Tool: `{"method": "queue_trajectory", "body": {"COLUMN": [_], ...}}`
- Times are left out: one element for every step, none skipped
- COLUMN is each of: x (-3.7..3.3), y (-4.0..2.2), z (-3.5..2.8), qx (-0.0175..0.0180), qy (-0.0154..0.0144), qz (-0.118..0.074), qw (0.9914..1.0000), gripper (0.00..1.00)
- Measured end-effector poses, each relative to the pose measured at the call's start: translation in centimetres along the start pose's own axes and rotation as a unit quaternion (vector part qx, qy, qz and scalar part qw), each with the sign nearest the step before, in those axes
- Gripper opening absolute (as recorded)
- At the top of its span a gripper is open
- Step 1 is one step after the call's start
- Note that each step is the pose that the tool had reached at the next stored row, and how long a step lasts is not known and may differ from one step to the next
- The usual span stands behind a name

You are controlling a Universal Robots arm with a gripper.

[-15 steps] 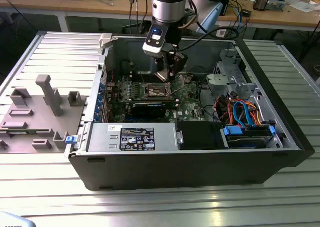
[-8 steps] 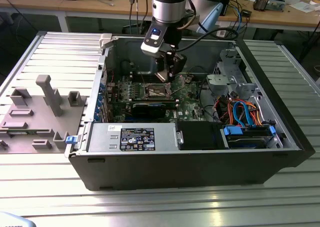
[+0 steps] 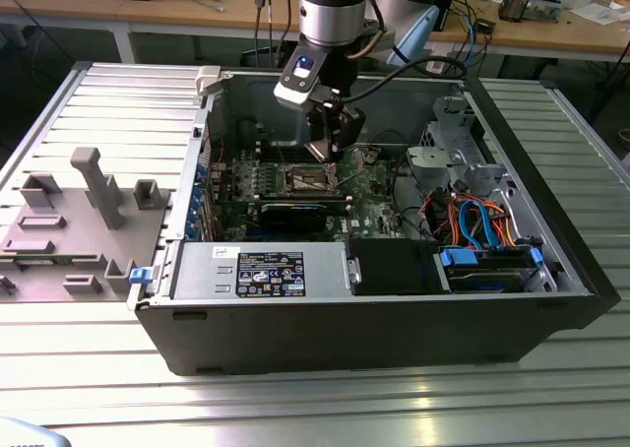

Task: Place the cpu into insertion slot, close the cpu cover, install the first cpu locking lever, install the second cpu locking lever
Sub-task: 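Place the cpu into insertion slot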

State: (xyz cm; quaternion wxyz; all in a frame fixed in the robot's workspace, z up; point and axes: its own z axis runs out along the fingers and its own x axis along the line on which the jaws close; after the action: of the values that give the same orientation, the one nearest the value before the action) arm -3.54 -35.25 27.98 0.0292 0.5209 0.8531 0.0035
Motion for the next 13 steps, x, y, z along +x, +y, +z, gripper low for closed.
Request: {"method": "queue_trajectory", "body": {"x": [0.00,0.00,0.00,0.00,0.00,0.00,0.00,0.00,0.00,0.00,0.00,0.00,0.00], "y": [0.00,0.00,0.00,0.00,0.00,0.00,0.00,0.00,0.00,0.00,0.00,0.00,0.00], "z": [0.00,0.01,0.01,0.01,0.02,0.03,0.03,0.03,0.04,0.05,0.05,0.06,0.07], "qx": [0.0001,0.0002,0.0003,0.0004,0.0006,0.0007,0.0008,0.0009,0.0011,0.0012,0.0013,0.0015,0.0016], "qy": [-0.0001,-0.0001,-0.0002,-0.0003,-0.0005,-0.0006,-0.0007,-0.0007,-0.0009,-0.0009,-0.0010,-0.0012,-0.0013], "qz": [0.002,0.004,0.007,0.009,0.013,0.016,0.018,0.020,0.024,0.026,0.028,0.032,0.035], "qw": [1.00000,0.99999,0.99997,0.99996,0.99992,0.99987,0.99983,0.99980,0.99972,0.99967,0.99960,0.99949,0.99939], "gripper": [0.55,0.55,0.55,0.55,0.55,0.55,0.55,0.55,0.55,0.55,0.55,0.55,0.55]}}
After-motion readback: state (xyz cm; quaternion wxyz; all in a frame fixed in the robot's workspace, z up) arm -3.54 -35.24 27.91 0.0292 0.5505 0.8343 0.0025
